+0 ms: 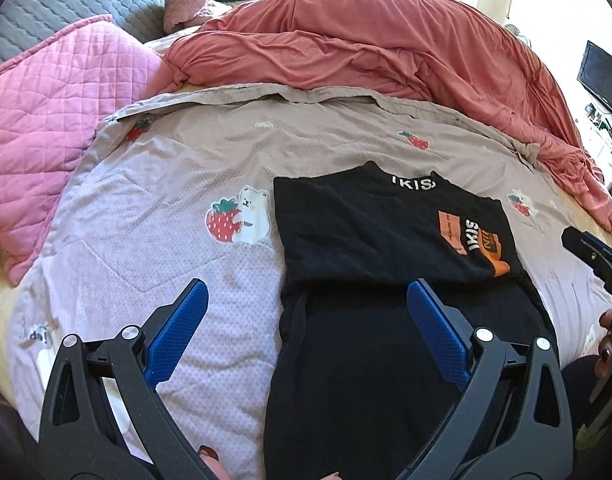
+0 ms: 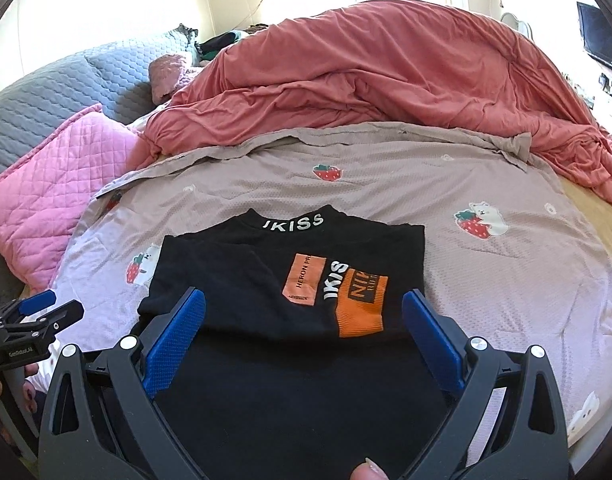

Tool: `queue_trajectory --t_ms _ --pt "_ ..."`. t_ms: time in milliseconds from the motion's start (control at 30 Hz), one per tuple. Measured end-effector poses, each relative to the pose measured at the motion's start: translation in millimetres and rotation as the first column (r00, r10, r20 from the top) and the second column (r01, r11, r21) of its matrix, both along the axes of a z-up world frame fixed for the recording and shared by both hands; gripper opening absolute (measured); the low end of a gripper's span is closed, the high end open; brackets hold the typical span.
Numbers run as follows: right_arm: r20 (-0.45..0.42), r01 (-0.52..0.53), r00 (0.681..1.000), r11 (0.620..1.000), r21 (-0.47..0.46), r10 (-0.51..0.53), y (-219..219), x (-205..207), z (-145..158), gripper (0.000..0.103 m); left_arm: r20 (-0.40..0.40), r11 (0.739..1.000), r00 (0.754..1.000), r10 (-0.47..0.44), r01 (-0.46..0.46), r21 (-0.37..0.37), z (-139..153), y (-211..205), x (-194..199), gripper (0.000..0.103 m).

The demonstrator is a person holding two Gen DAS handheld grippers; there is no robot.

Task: Fold small clothes
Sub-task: 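Move both open tools back toward the hem of the black shirt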

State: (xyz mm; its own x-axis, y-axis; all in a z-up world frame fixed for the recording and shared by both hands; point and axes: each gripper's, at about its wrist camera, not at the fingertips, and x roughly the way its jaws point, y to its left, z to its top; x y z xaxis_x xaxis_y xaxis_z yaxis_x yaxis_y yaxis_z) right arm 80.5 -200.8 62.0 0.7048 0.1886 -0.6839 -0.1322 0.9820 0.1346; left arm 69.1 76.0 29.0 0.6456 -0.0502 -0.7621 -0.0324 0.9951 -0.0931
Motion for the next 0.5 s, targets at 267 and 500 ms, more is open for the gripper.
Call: queue_trajectory --t_ms 267,500 --pt "0.004 0.003 1.000 1.000 -0.012 -0.003 -11 -13 3 0.098 -0.012 1.000 1.000 0.008 -0.008 0.014 -2 -3 -15 0.094" --pt "0.009 0.014 1.000 1.000 -0.015 -0.014 -25 -24 6 0.098 -0.023 1.000 1.000 0.009 -0.009 0.027 -3 -6 -25 0.094"
